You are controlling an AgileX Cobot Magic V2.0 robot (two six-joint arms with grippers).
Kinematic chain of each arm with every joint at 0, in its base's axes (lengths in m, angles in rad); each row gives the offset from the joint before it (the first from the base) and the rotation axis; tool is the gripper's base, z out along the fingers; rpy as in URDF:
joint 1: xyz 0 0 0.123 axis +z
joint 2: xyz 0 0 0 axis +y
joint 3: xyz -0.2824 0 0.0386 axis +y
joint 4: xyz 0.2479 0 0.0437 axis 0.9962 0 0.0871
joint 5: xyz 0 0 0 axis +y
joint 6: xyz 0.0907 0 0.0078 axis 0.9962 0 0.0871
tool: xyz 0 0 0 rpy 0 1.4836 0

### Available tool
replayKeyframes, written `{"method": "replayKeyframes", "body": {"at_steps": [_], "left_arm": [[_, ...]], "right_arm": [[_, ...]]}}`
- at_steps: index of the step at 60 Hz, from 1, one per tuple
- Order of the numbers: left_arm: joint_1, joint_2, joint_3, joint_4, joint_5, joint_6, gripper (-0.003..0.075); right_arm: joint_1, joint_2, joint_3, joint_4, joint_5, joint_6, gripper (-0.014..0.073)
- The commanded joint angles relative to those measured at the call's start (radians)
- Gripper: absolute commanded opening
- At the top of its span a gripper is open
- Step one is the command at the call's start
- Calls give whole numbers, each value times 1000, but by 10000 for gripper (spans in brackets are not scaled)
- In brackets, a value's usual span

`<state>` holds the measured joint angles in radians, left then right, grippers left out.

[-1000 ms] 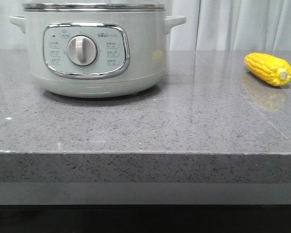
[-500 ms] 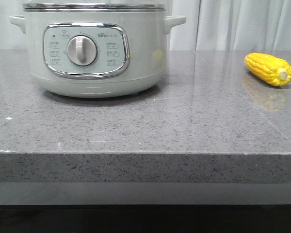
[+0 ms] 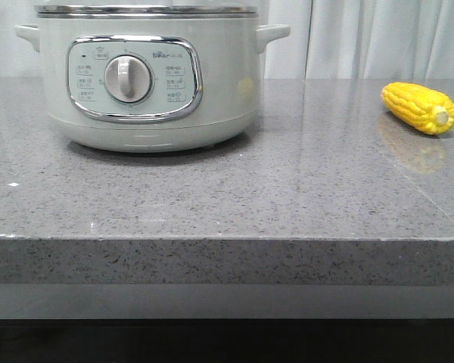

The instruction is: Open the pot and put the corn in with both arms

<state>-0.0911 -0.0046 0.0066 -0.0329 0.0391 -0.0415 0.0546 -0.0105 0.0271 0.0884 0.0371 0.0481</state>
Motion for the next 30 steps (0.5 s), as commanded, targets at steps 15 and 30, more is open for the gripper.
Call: {"method": "replayKeyframes", "body": {"at_steps": [15,30], "left_arm": [[1,-17,-12,-9,-112,-3,-20],[1,-8,-249,-33,-30,-6,-20]], "right_arm": [[-7,-23,-12,-9,-99,-7,-64],[-6,-21,-236,-10,71,-19,-64]]}}
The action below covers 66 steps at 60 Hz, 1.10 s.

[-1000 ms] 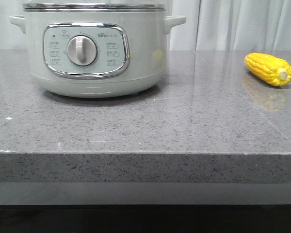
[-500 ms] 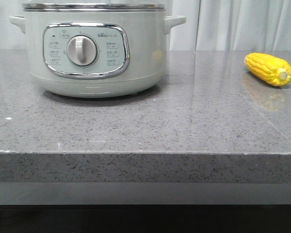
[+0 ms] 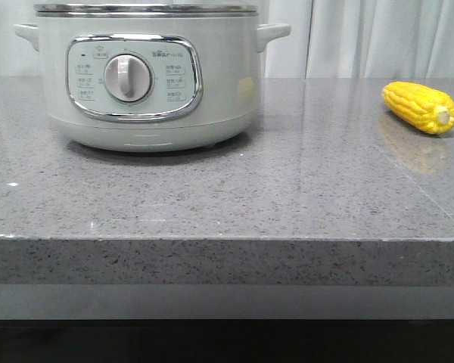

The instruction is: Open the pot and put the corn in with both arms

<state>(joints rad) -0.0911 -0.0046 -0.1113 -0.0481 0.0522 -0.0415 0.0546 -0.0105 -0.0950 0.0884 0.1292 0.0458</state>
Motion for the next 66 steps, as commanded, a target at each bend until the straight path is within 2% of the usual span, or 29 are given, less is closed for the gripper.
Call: {"method": "replayKeyframes", "body": {"at_steps": [1,16,28,41,61,66], "left_arm": [[1,-5,-152,-18,-28,-6,-20],[1,155,-568,-16,362,-6,-20],[1,321,-742,-16,551,2,-20],[1,391,-718,-16,559,2,-20],[1,414,-665,-12,552,2,-20],[1,414,-665,16,547,2,21]], "right_arm": [[-6,-19,-131,-10,3,-21,-64],[-6,106,-453,-10,241,-30,-64],[-6,251,-625,-10,396,-30,-64],[-6,318,-624,-10,505,-30,-64],[-6,324,-561,-10,494,-30,-62],[-6,324,-561,-10,492,-30,-4]]}}
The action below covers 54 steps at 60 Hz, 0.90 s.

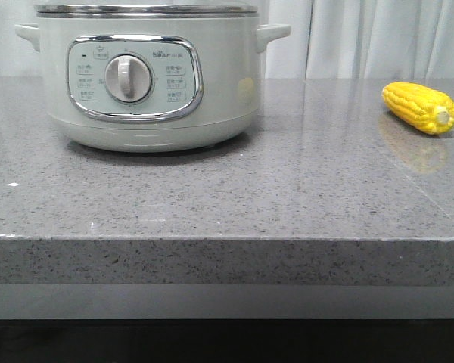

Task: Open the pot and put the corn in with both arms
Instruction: 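Grasp the silver lid knob with the left gripper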

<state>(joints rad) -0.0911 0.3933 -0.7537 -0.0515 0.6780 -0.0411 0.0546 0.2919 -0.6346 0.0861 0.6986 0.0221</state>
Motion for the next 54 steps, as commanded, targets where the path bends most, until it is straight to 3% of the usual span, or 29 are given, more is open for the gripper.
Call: {"method": "replayKeyframes", "body": {"at_steps": [1,4,11,16,27,32,54], "left_arm": [[1,16,-22,28,-79,2,38],[1,16,-22,60,-77,2,120],[1,16,-22,85,-77,2,389],[1,16,-22,85,-77,2,514],[-27,63,-22,31,-126,6,522],[-82,112,-26,12,-173,59,522],[-323,490,-175,9,-384,61,521]], "right_arm": [[-6,21,-21,-8,-77,-6,16],[-6,21,-21,-8,-75,-6,127],[-6,21,-21,-8,-75,-6,431],[-6,21,-21,-8,-75,-6,552],[-6,21,-21,-8,-85,-6,575],[-6,21,-22,-7,-91,-6,574],[-6,21,-22,-7,-101,-6,574]]}}
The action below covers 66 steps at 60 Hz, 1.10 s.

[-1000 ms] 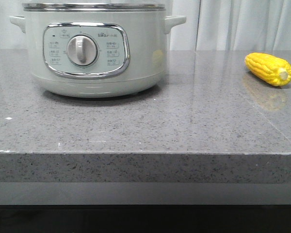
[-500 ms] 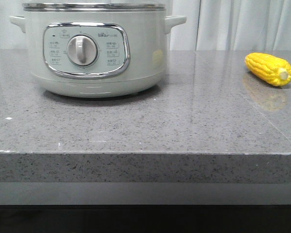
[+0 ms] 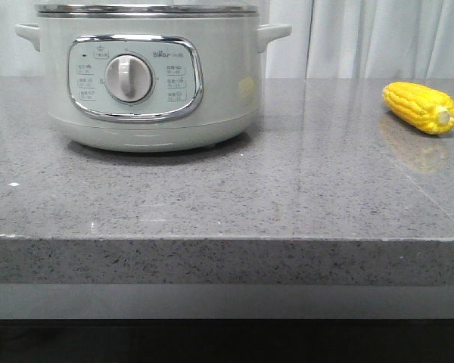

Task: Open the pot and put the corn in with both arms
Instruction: 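Grasp the silver lid knob with the left gripper, then lift the glass lid off the pot with the left gripper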

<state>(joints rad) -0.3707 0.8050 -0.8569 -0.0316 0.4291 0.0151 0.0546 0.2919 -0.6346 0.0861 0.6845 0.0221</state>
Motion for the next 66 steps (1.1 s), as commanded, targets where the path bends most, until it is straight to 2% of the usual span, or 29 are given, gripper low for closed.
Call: {"method": "replayKeyframes", "body": {"at_steps": [1,14,38,48,66], "left_arm": [[-50,95,-81,-11,-143,4,520],[-100,334,-255,-13,-208,4,512],[-100,671,-568,-52,-229,3,512],[-100,759,-631,-52,-259,3,512],[-100,822,-636,-52,-291,1,512]], "right_arm": [[-6,21,-22,-7,-88,-6,574],[-6,21,-22,-7,-114,-6,574],[-6,21,-22,-7,-150,-6,574],[-6,21,-22,-7,-150,-6,574],[-6,21,-22,-7,-150,-6,574]]}}
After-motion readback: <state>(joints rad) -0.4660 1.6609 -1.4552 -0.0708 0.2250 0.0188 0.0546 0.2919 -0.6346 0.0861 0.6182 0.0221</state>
